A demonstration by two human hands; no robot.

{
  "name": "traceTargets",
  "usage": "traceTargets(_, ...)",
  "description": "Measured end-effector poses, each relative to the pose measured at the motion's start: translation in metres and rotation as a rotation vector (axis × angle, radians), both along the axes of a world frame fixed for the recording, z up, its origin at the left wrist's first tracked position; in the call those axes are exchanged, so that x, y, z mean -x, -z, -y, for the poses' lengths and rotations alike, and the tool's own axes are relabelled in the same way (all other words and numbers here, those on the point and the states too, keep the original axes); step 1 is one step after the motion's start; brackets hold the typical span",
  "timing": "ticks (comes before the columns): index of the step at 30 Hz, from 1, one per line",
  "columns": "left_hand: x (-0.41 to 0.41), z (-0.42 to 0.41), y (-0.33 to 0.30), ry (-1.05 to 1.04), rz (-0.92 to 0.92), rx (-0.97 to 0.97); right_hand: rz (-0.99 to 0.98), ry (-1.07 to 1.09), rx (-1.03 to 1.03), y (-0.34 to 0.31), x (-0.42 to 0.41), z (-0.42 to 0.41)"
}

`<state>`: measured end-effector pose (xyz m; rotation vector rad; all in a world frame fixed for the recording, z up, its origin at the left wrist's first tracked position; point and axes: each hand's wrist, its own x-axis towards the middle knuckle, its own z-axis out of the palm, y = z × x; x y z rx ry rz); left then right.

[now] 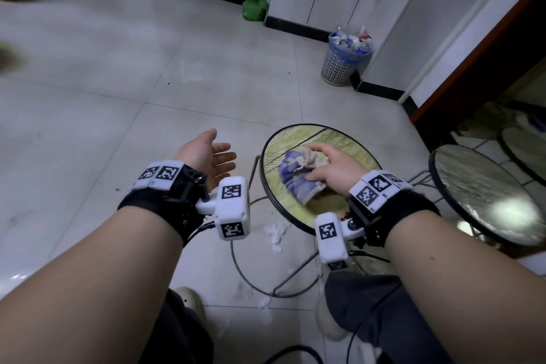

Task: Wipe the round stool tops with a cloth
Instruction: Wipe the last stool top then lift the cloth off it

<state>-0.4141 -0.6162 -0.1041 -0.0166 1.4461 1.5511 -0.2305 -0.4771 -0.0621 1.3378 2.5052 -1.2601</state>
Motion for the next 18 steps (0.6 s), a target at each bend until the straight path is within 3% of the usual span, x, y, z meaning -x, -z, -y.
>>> traceTargets(5, 0.002, -0.001, 0.002, 0.006, 0.016, -0.003, -0.049, 0.080, 0.052, 0.018, 0.002, 0.007)
traceTargets(8, -0.001, -0.002, 0.004, 0.018, 0.030, 0.009, -0.005, 0.083, -0.020, 0.031, -0.002, 0.010)
traceTargets(13, -0.013, -0.005, 0.009, 0.085, 0.080, 0.062, 0.100, -0.197, -0.200, 0.022, -0.008, 0.010)
traceTargets(18, -0.020, -0.010, 0.009, 0.126, 0.130, 0.025, 0.227, -0.207, -0.248, 0.023, -0.010, 0.008)
